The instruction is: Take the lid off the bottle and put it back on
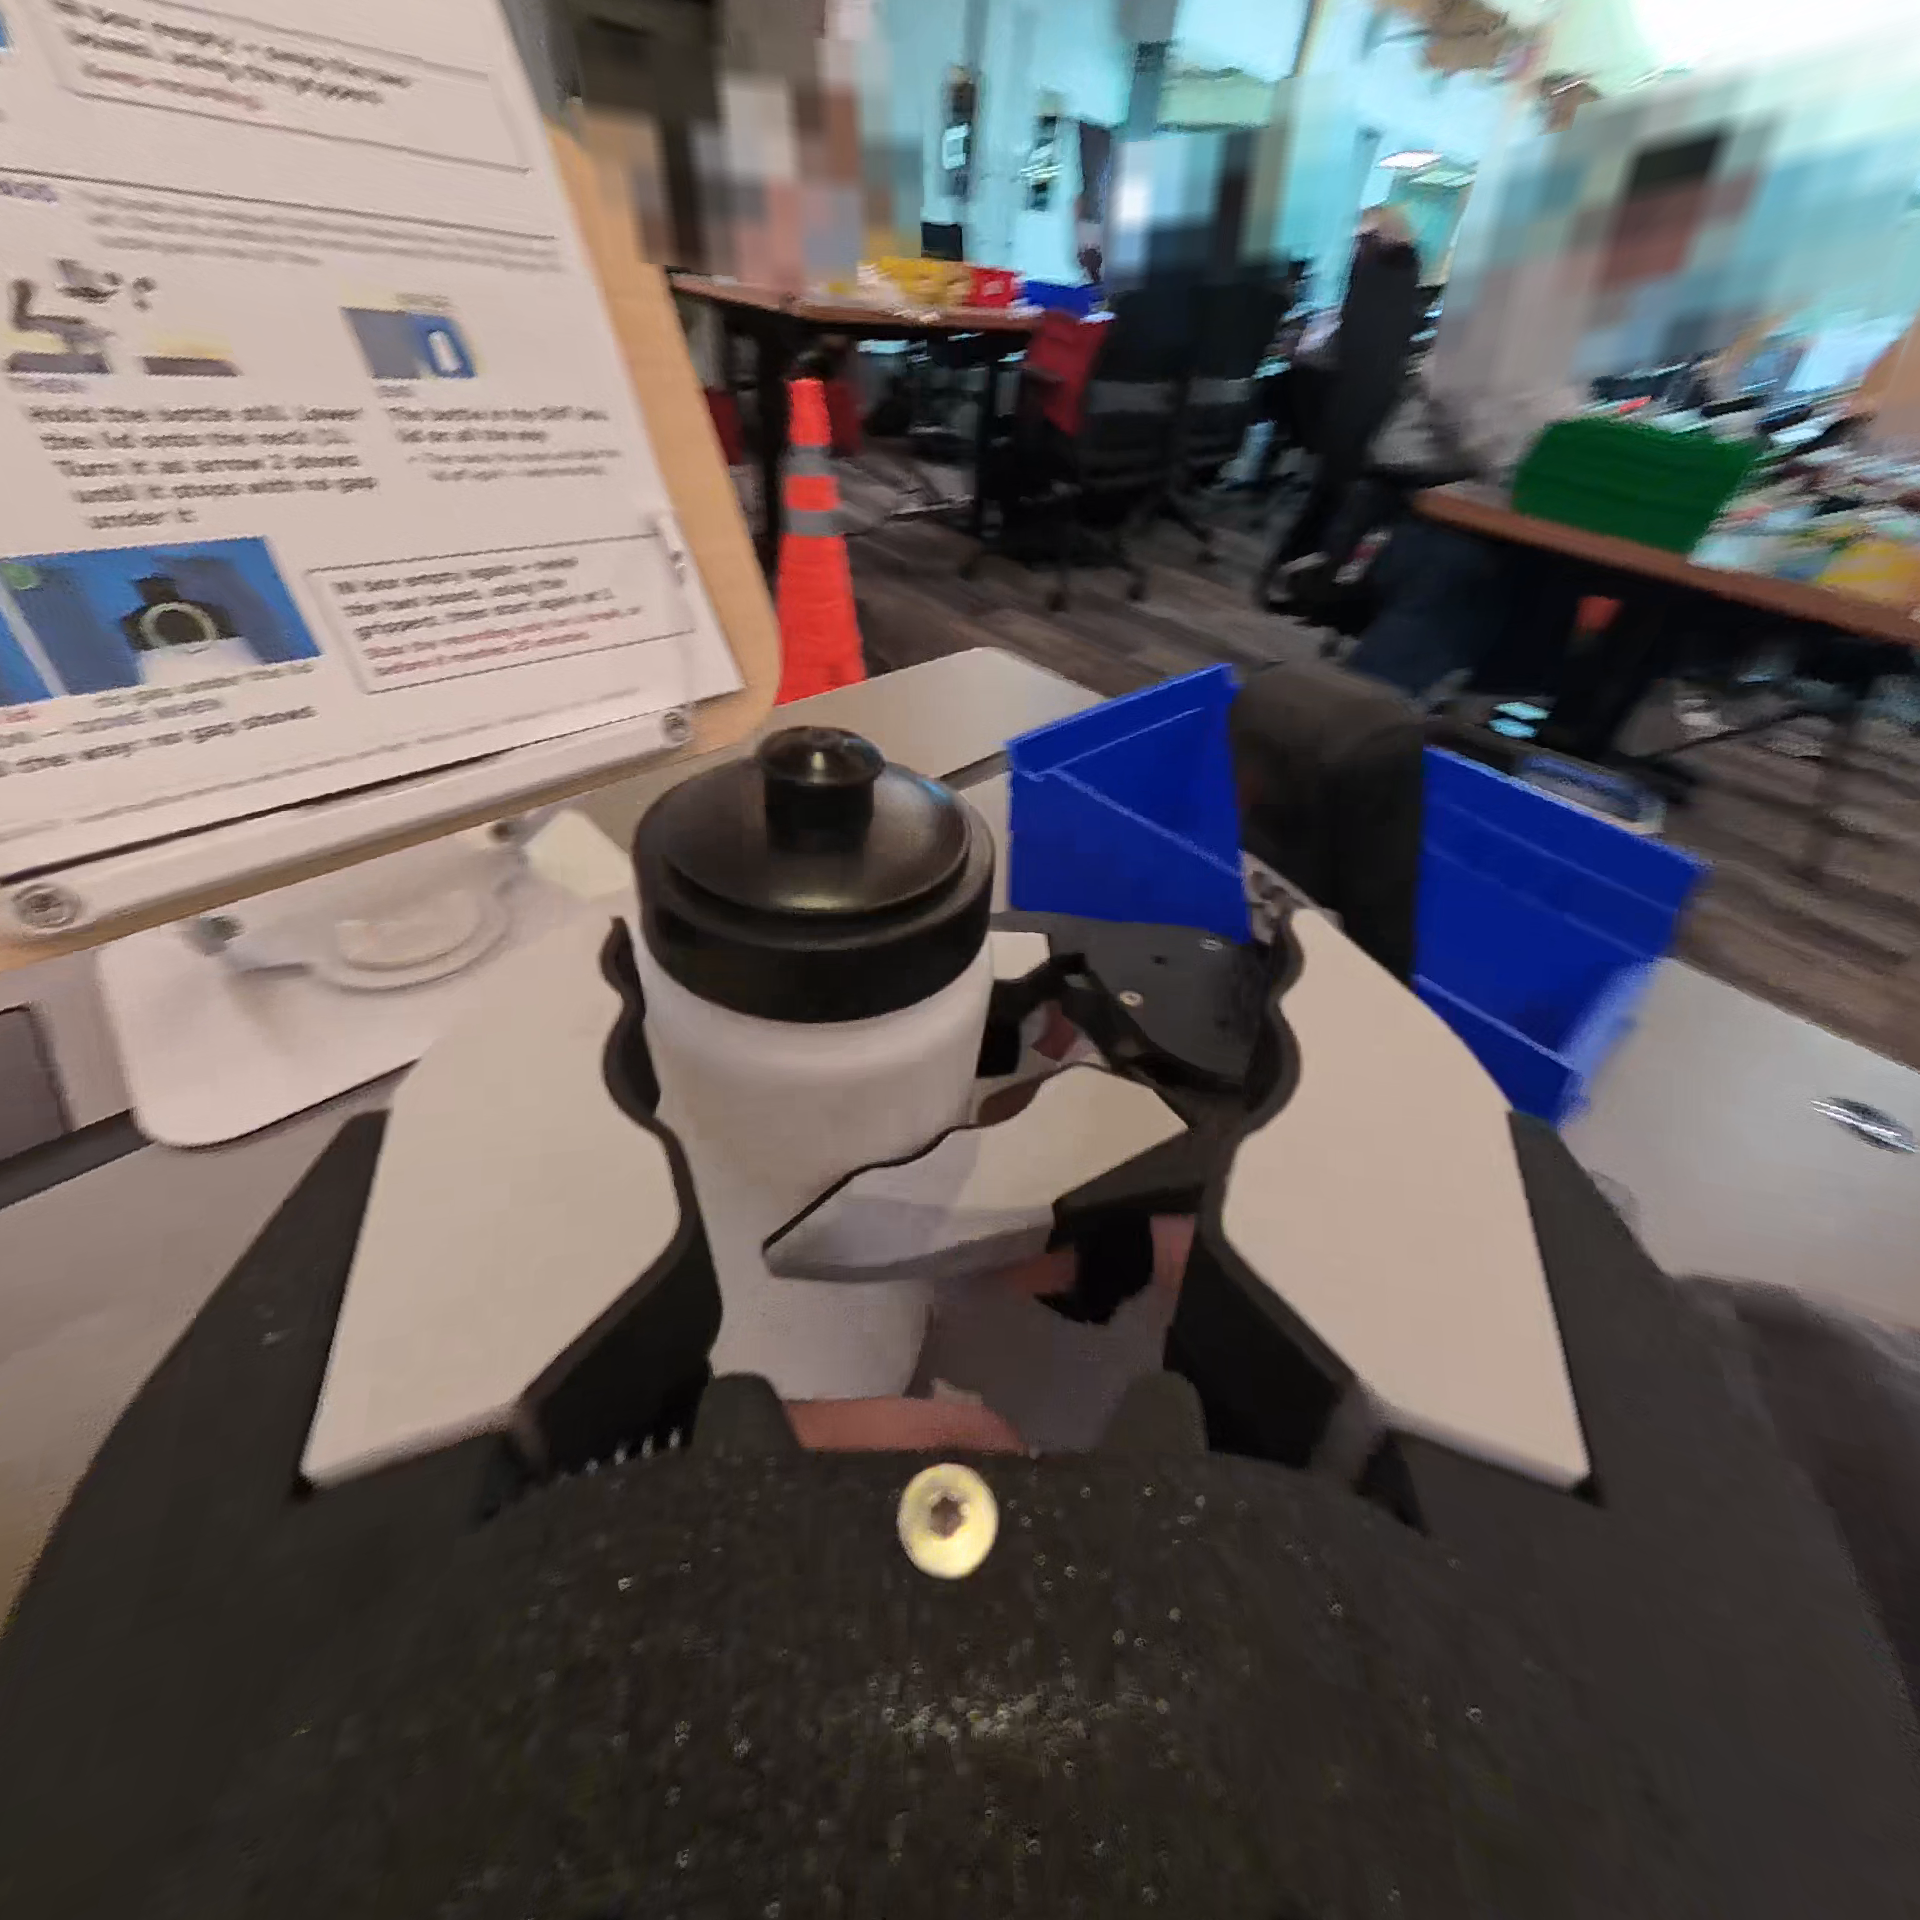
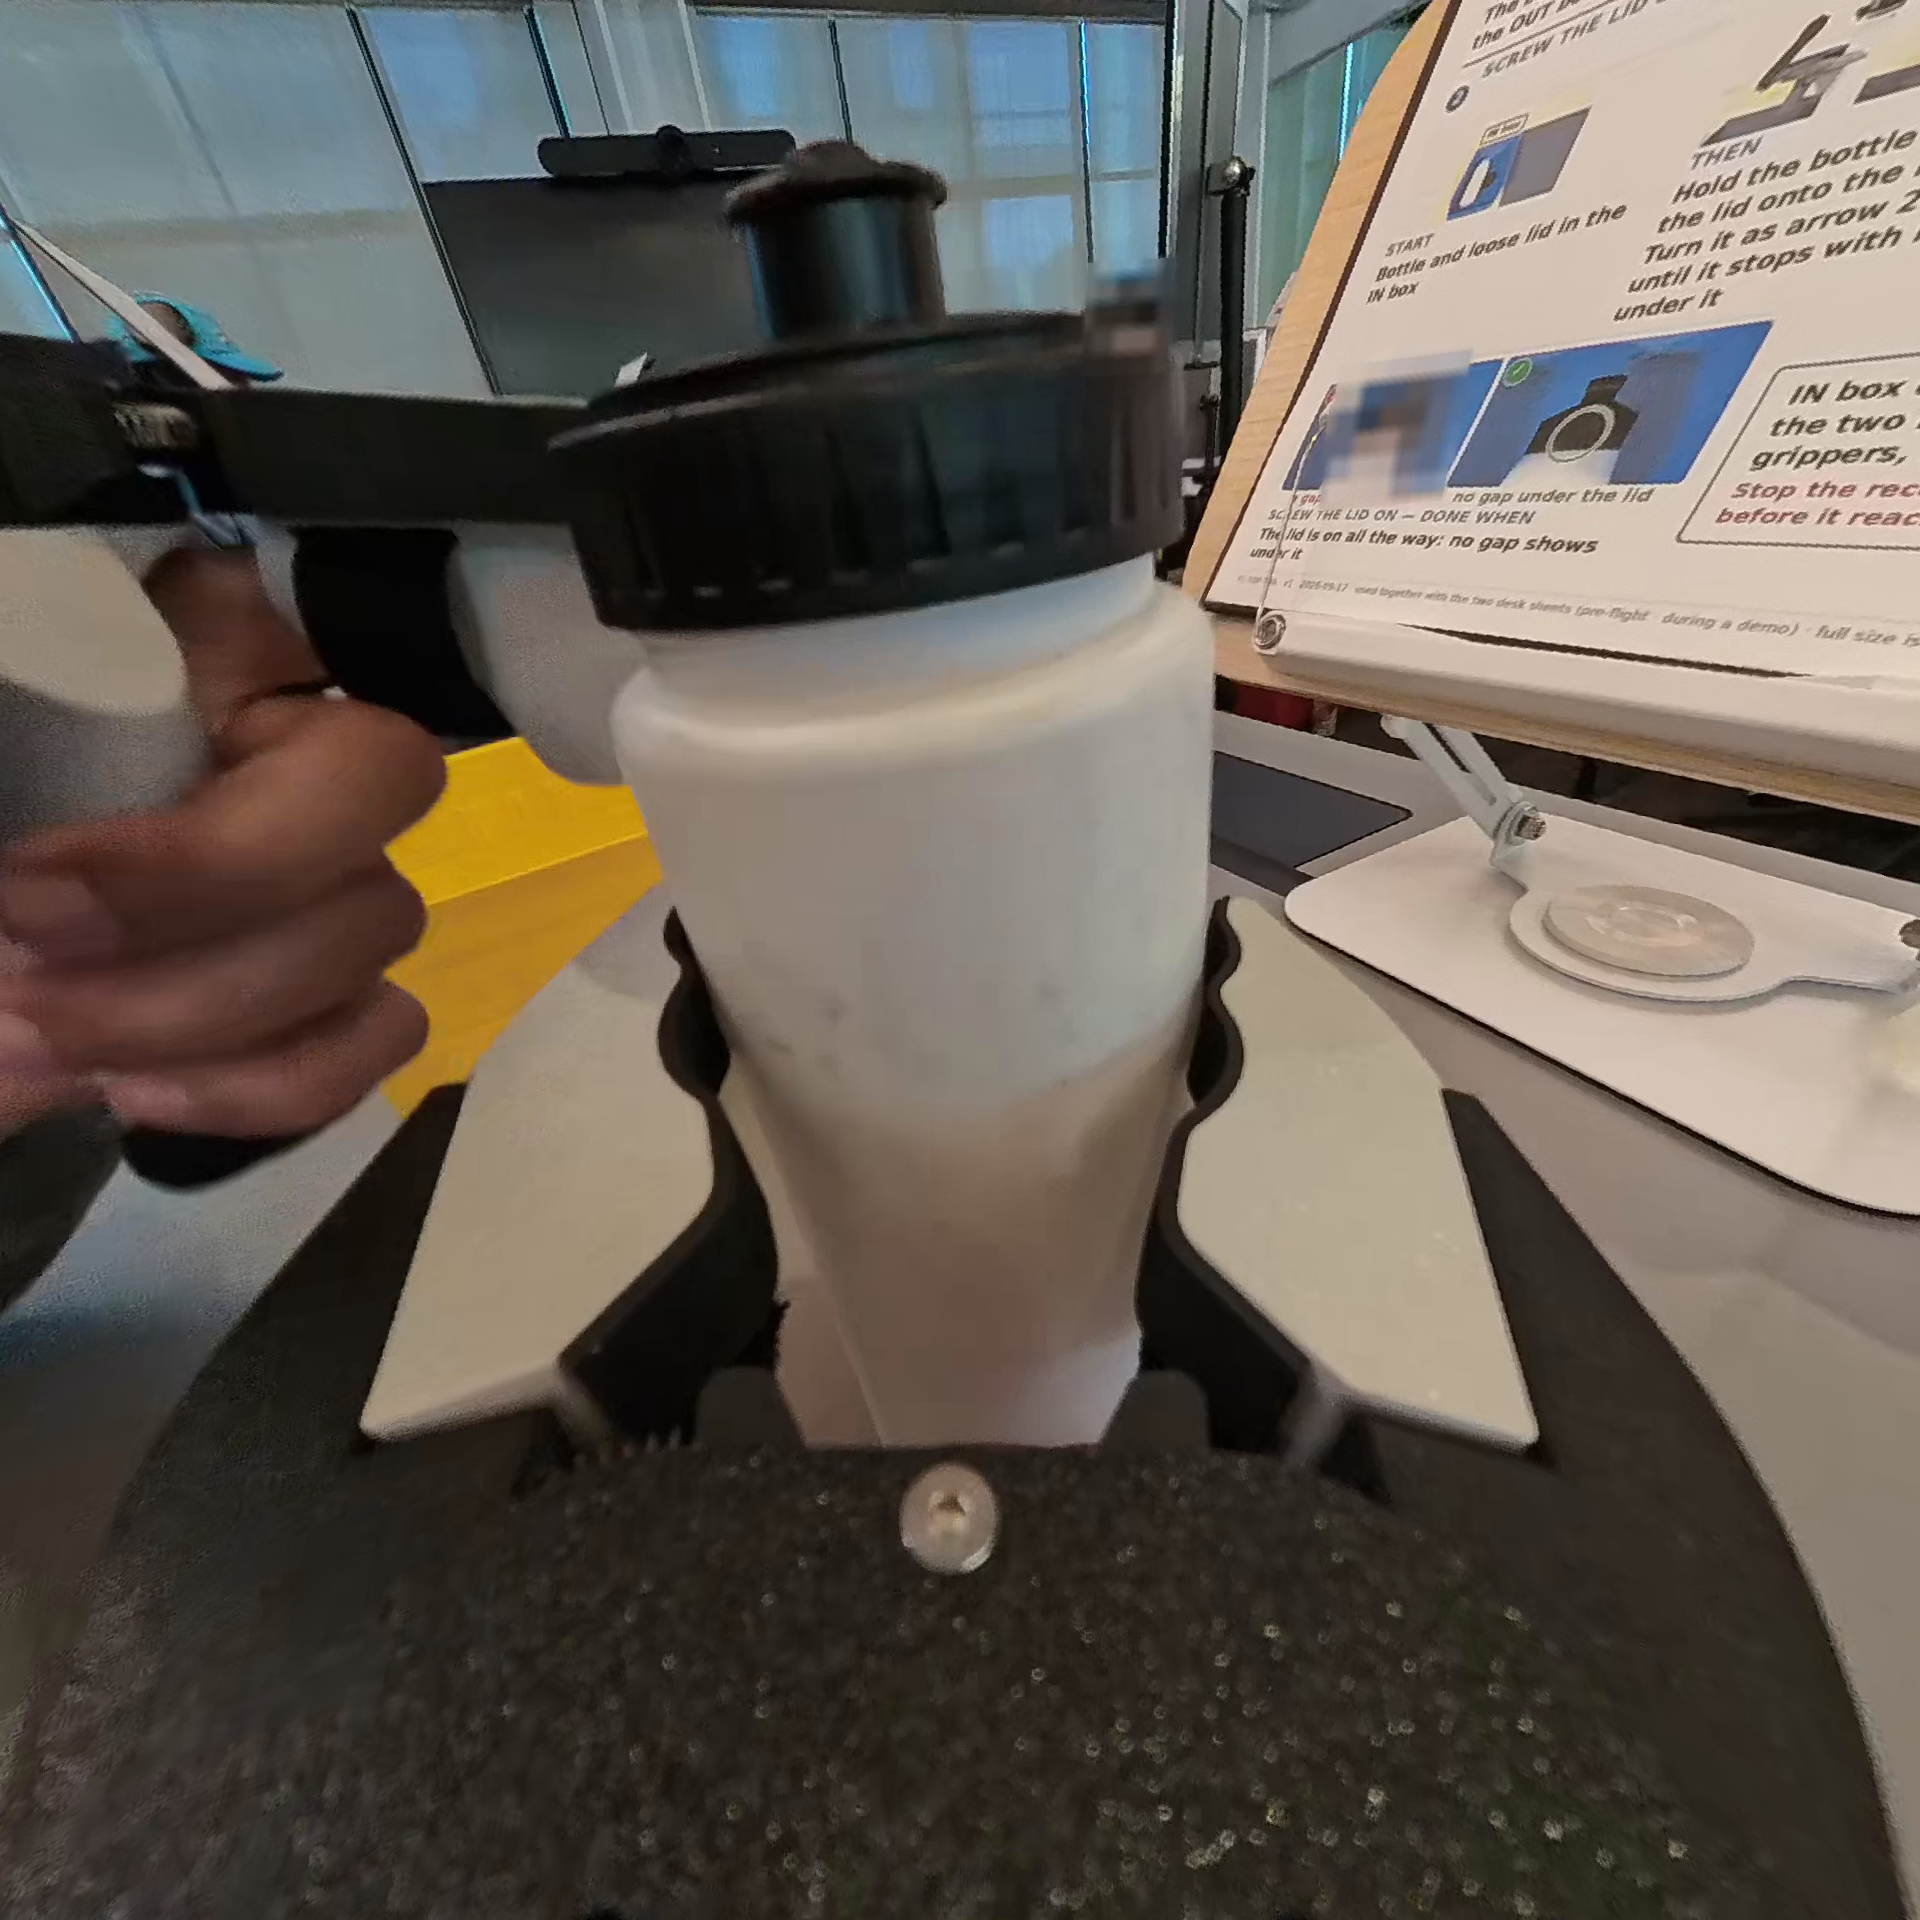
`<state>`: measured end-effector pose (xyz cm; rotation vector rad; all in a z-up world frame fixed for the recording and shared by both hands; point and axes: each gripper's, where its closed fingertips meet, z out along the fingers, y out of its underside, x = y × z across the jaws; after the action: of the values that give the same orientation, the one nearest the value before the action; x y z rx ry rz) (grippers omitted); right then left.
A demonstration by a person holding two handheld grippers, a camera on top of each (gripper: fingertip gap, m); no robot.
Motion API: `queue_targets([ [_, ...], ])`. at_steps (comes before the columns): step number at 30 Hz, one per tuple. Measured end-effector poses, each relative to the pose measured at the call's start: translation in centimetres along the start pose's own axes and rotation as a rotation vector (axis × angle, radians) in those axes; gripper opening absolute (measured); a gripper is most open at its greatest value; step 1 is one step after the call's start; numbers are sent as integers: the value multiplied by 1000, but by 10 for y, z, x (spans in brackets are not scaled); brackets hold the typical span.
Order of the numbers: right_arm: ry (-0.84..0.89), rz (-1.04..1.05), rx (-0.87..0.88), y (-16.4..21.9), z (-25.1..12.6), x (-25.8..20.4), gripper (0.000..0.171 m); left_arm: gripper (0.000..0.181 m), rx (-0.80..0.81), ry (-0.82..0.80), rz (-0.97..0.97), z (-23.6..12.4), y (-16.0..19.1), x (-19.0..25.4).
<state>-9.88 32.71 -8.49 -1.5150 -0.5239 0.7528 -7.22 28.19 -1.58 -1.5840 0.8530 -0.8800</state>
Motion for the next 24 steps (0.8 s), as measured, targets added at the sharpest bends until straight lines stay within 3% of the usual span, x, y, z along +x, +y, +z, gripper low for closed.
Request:
queue_targets([
  [5,-1,-2,4,0,0,0,89,111,-58,272,6,-21,-18,-21],
  [10,0,-2,2,0,0,0,89,111,-135,583,4,-5,-12,-32],
  [15,1,4,-1,1,1,0,89,102,-179,803,49,16,5,-16],
  [18,3,7,-6,1,1,1,89,78,-129,878,87,22,6,-7],
  [24,4,20,-7,1,1,3,89,78,-80,739,73,29,4,-10],
])
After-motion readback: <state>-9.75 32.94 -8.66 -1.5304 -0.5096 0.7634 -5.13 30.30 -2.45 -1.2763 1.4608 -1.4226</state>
